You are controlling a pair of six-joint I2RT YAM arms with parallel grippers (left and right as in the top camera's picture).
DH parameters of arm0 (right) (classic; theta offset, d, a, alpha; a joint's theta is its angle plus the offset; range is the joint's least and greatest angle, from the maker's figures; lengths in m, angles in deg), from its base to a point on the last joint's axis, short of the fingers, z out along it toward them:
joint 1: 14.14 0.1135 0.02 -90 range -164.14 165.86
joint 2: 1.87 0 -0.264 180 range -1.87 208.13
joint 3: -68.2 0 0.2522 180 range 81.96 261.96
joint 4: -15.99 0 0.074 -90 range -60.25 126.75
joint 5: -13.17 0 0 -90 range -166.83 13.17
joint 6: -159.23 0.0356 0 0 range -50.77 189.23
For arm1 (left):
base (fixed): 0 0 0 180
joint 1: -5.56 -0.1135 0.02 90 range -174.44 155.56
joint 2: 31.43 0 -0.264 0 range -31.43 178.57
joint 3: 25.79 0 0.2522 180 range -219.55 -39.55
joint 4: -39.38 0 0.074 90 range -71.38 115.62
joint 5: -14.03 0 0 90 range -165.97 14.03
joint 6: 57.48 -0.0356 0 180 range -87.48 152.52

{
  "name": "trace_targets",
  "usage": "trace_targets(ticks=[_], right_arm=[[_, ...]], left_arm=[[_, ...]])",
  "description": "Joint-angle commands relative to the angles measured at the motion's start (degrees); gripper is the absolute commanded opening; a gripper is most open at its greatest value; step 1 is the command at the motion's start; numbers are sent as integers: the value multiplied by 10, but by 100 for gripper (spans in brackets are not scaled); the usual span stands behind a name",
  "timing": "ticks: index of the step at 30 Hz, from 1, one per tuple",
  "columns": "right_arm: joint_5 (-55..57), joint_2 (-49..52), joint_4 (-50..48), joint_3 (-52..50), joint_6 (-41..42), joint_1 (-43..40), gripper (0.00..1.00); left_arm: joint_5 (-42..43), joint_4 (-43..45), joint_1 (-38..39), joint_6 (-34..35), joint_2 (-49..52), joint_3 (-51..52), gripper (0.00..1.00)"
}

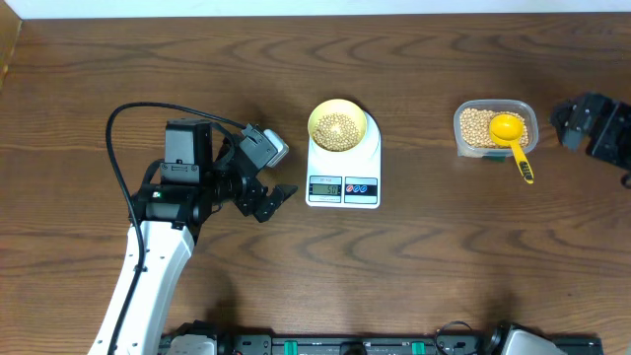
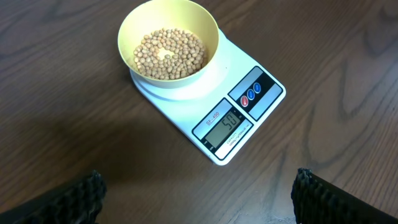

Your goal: Scoop item into bowl and weigh 50g on scale

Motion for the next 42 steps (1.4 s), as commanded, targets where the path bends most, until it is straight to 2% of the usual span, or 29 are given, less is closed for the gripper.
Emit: trace_targets(ticks=[1, 9, 12, 15, 18, 22, 23, 32, 42], right_arm=[[-8, -29, 34, 6, 9, -2, 99], [6, -65, 78, 6, 3, -2, 99], [5, -68, 78, 6, -45, -2, 99], [5, -77, 52, 4, -68, -2, 99], [11, -101, -15, -23, -79, 9, 99], [43, -176, -140, -133, -88, 52, 99], [55, -225, -208, -210, -88, 75, 99], [61, -440, -515, -570, -136, 140, 99], [50, -612, -745, -832, -144, 166, 99]], left_arm=[[-3, 1, -3, -8, 3, -6, 97], [-3, 1, -3, -8, 3, -6, 97], [-3, 1, -3, -8, 3, -6, 98], [-3, 1, -3, -8, 3, -6, 98], [-3, 1, -3, -8, 3, -6, 98], [-3, 1, -3, -8, 3, -6, 97], [-3, 1, -3, -8, 3, -6, 98], [-3, 1, -3, -8, 3, -6, 98], [-3, 0, -3, -8, 3, -6, 98]])
